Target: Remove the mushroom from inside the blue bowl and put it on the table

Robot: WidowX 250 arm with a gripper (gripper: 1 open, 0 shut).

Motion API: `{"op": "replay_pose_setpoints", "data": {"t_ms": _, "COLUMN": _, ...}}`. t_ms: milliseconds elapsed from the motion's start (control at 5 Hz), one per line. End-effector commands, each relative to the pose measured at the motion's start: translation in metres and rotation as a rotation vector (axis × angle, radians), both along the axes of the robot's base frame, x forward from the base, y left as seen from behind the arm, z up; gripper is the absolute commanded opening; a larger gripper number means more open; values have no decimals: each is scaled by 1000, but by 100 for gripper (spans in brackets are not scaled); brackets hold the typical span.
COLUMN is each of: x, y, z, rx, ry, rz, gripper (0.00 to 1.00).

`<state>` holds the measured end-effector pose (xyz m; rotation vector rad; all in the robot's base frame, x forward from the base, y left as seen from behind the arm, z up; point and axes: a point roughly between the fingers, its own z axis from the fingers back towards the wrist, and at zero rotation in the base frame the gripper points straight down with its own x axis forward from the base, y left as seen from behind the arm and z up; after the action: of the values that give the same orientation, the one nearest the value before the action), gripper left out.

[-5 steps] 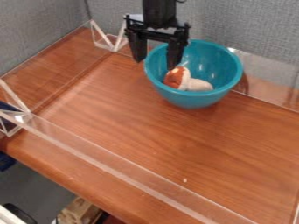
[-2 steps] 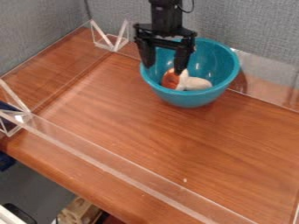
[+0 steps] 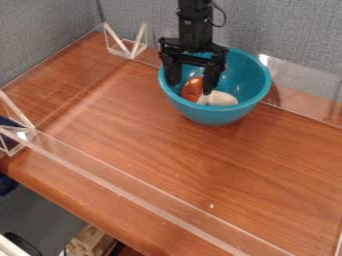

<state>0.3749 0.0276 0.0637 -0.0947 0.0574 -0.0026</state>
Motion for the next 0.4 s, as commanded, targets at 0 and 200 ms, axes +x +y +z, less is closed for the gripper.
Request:
{"op": "replay_pose_setpoints", "data": {"t_ms": 0, "x": 13, "y": -5, "z": 14, "rx": 5, "ry": -65, "rz": -13, "gripper": 100}}
{"op": "replay_pose_setpoints", "data": {"t_ms": 200, "x": 17, "y": -7, "z": 7, "rx": 4, "ry": -60, "rz": -14, "gripper": 100}}
